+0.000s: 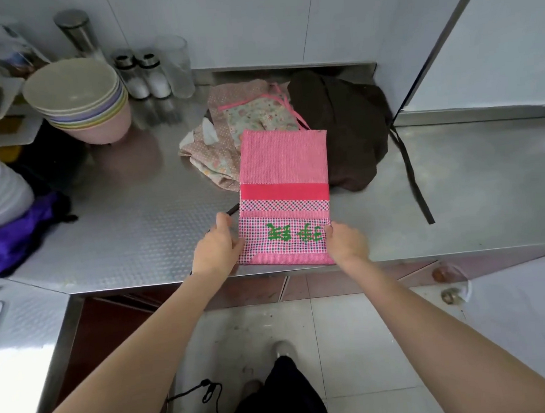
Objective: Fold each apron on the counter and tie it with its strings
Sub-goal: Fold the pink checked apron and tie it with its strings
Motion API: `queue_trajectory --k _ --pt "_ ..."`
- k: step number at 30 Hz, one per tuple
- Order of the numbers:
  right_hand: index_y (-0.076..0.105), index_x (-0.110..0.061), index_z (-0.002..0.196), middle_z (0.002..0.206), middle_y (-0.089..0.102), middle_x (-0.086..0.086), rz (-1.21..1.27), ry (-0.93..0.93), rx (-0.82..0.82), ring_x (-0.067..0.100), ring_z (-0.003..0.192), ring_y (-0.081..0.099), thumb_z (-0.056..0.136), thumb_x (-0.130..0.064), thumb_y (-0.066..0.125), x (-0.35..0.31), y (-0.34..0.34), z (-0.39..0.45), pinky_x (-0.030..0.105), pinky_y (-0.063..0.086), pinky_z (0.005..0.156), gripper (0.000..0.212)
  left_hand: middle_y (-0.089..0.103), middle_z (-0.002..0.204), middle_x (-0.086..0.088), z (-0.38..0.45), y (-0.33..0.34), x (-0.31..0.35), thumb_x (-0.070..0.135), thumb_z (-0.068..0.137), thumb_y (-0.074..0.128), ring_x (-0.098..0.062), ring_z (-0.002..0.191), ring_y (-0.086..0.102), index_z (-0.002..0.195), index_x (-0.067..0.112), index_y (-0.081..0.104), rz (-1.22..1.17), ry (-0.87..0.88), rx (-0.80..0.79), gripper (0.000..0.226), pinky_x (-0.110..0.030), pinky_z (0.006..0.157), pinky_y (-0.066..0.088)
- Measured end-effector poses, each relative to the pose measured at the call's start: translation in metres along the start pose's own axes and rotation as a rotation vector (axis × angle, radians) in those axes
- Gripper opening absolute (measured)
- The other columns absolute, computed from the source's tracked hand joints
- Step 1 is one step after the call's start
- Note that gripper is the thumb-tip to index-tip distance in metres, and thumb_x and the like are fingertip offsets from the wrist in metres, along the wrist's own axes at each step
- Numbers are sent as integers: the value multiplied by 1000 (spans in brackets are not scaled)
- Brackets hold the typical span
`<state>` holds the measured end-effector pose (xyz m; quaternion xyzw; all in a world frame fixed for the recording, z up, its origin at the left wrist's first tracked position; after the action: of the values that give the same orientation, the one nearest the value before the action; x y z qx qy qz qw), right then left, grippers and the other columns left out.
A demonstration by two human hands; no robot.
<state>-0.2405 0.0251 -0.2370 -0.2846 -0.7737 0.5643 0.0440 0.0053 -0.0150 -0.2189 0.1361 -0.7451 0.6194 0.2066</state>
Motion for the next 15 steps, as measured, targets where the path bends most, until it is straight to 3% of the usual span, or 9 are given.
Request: queue_trajectory --k 3,5,6,8,10,11,13,15 --pt "59 -6 110 112 64 14 -5 34 26 31 101 60 103 -20 28 1 4 1 27 34 70 35 56 109 -14 -11 -10 50 34 91 45 -34 91 60 114 4 51 263 484 166 38 -38 67 50" --pt "60 -6 108 110 64 14 16 55 36 30 98 60 103 -21 27 2 3 1 28 36 69 36 48 133 -16 -19 22 67 46 90 38 -36 120 49 132 12 44 377 674 -40 55 -46 90 49" --pt "59 -5 109 111 64 14 49 69 37 30 98 60 103 -22 27 4 2 1 27 36 68 36 31 148 -15 -19 39 66 52 91 35 -34 135 32 143 19 31 439 647 -181 62 -48 103 38" --pt "52 -4 114 112 62 16 124 68 72 32 99 59 102 -27 32 4 -11 -2 27 34 67 32 -1 157 -10 -16 61 52 58 92 31 -30 145 4 149 30 3 568 541 -382 69 -44 115 17" --pt "41 -8 123 121 55 13 81 -110 191 28 105 55 98 -33 42 -11 -34 -11 30 40 72 35 -8 157 -10 -14 63 50 58 93 32 -28 145 -1 148 34 -4 618 514 -412 70 -42 116 12" --pt "37 -11 131 132 47 11 13 -264 200 25 117 48 95 -38 47 -24 -36 -15 33 41 85 46 -7 157 -9 -13 61 50 58 93 33 -27 145 0 148 36 -4 618 518 -410 70 -42 116 12" --pt "22 -16 146 153 19 4 -139 -521 23 23 140 19 88 -52 51 -41 -14 -23 39 22 112 74 -5 158 -5 -8 55 48 58 92 35 -25 145 2 148 36 -2 609 521 -399 71 -42 115 13" --pt "6 -20 150 158 -5 -2 -281 -623 -199 19 145 -4 83 -59 54 -38 16 -28 42 5 117 92 -3 158 0 -4 51 44 58 89 40 -23 145 2 148 34 2 593 499 -394 74 -44 115 10"
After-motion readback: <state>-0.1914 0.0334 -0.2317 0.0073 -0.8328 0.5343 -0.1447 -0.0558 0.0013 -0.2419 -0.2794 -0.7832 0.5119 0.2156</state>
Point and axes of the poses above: each hand's wrist, its own z-axis towards the middle knuckle, its own y-axis out of the palm, x = y × z, the point moved 10 cm from there along z, towards the middle knuckle
